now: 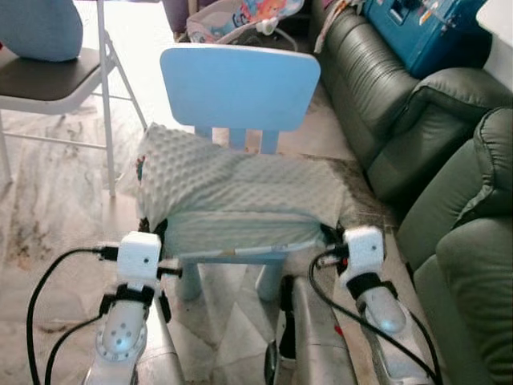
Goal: Move the pillow to the sofa
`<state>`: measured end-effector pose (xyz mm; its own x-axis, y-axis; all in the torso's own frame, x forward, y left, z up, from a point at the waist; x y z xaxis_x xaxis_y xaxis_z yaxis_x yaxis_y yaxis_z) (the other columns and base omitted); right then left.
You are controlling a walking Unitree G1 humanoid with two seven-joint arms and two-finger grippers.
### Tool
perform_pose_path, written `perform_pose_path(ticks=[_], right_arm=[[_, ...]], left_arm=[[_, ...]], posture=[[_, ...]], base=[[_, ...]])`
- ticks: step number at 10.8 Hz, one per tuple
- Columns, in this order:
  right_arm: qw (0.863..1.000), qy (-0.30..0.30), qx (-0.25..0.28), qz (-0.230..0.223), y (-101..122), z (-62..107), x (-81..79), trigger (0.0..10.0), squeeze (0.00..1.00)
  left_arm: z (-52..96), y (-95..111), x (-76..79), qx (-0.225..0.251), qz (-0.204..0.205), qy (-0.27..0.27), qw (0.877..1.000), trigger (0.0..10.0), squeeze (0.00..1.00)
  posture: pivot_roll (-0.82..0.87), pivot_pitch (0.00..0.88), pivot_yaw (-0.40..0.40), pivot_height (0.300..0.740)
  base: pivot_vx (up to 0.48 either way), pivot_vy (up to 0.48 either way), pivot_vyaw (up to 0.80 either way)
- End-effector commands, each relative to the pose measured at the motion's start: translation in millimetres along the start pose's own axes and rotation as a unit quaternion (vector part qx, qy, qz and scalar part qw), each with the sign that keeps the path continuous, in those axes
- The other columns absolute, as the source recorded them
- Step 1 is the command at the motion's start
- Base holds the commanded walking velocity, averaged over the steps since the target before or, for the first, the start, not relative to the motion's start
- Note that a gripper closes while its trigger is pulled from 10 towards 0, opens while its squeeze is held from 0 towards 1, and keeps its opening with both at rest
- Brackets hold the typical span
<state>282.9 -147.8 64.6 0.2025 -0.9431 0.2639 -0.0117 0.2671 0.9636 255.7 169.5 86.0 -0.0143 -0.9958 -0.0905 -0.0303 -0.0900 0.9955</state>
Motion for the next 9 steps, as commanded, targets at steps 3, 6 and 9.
perform_pose_path(ticks=[3, 6, 9], right_arm=[[0.999, -0.026, -0.014, 0.026, 10, 2.8, 34.8, 10.0, 0.00], [0.994, -0.076, -0.033, -0.065, 1, 1.6, 25.0, 10.0, 0.00], [0.994, -0.078, -0.027, -0.071, 2, 0.4, 18.0, 10.0, 0.00]], left_arm=[[5.0, 1, -5.0, -0.011, -0.018, -0.015, 1.000, 10.0, 0.00], [1.2, -9, -7.8, -0.029, -0.019, 0.022, 0.999, 10.0, 0.00], [-6.3, -7, -6.7, -0.030, -0.026, 0.019, 0.999, 10.0, 0.00]], posture=[[-0.01, 0.068, -0.053, 0.557], [0.03, 0.023, -0.078, 0.608], [0.01, 0.031, -0.067, 0.649]], base=[[0.000, 0.000, 0.00], [0.000, 0.000, 0.00], [0.000, 0.000, 0.00]])
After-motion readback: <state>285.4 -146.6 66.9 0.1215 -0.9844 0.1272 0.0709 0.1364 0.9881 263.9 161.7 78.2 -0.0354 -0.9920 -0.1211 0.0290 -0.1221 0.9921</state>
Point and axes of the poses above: a point about 5 cm out from each wrist's last joint towards the gripper, its own z axis pointing back from the gripper into the wrist, its own y axis along the axis of the wrist's last joint, x = y × z, the point moved 4 cm from there along -z, pointing out of the wrist towards the gripper, and after that the axes turned 9 degrees about z, right-handed, at the moved point
